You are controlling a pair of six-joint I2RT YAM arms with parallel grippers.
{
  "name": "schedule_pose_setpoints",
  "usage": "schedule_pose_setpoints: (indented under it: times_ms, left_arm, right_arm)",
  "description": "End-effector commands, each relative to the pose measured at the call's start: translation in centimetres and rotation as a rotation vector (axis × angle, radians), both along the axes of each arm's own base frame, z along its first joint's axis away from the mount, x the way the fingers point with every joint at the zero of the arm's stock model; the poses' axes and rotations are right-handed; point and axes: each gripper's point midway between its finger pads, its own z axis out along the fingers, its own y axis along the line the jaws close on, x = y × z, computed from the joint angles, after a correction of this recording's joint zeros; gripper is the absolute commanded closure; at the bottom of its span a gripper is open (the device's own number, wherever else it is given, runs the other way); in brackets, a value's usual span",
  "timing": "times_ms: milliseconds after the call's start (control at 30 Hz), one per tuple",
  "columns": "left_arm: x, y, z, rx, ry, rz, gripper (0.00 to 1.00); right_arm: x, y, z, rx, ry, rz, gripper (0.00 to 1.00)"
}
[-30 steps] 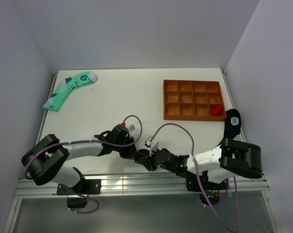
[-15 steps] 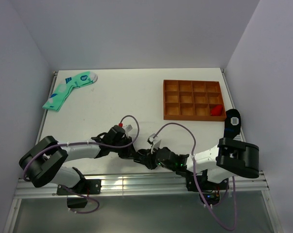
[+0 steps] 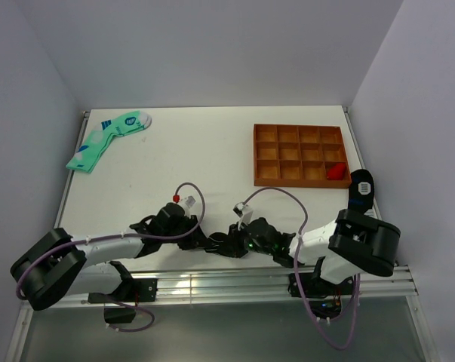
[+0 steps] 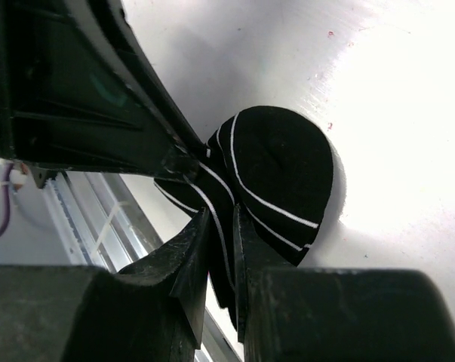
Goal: Roll the socks
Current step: Roll the sock at the center of the board.
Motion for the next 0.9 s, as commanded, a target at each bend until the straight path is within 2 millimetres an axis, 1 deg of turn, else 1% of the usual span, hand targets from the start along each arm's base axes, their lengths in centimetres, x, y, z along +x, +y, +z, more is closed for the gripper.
schedule_pose_setpoints:
  times_ms: [0,67,100,267,333,400,433,467,567,600,633,700,800,867]
  left_arm:
    - [0.2,1.7,-0.9,0.064,-0.022,0.049,0.73]
    - [0.4,1.9,-0.6,0.060,-0.054,0.057,0.70]
    - [0.8,2.1,-0.5,0.062,-0.070,0.074,0.66]
    - [1.4,2.5,0.4,0.020,-0.146,0.107,0.64]
    - [1.8,2.9,0.4,0.017,-0.181,0.133,0.63]
    - [1.9,2.9,0.6,0.002,-0.212,0.135,0.61]
    - [1.7,3.2,0.4,-0.003,-0.225,0.139,0.60]
    - [1.9,2.9,1.0,-0.038,-0.257,0.140,0.60]
    - [1.8,3.1,1.1,-0.075,-0.298,0.154,0.58]
    - [2.1,2.9,1.8,-0.103,-0.326,0.160,0.57]
    - [2.0,3.1,1.8,-0.112,-0.341,0.161,0.57]
    - [2.1,2.8,2.6,-0.141,-0.379,0.161,0.56]
    - [1.6,2.3,3.4,-0.175,-0.417,0.130,0.55]
    - [1.8,2.3,3.5,-0.166,-0.446,0.137,0.54]
  right_arm:
    - [-1.1,-3.4,-4.5,-0.165,0.117,-0.021,0.89]
    - [-1.4,-3.4,-4.7,-0.166,0.152,-0.014,0.89]
    - [-1.5,-3.5,-5.1,-0.181,0.172,-0.015,0.89]
    - [-2.6,-3.3,-5.7,-0.194,0.253,0.014,0.89]
    - [-2.8,-3.4,-6.0,-0.210,0.287,0.021,0.89]
    - [-2.9,-3.4,-6.2,-0.229,0.316,0.022,0.89]
    - [-3.0,-3.4,-6.2,-0.228,0.330,0.025,0.89]
    - [-3.2,-3.4,-6.3,-0.229,0.349,0.033,0.89]
    - [-3.1,-3.5,-6.2,-0.235,0.385,0.028,0.89]
    - [-3.4,-3.5,-6.1,-0.227,0.406,0.044,0.89]
    - [-3.4,-3.6,-6.0,-0.224,0.418,0.047,0.89]
    - [-3.1,-3.9,-6.1,-0.233,0.448,0.036,0.88]
    - [-3.1,-4.1,-6.3,-0.262,0.478,0.040,0.88]
    - [-3.1,-4.1,-6.3,-0.268,0.484,0.049,0.88]
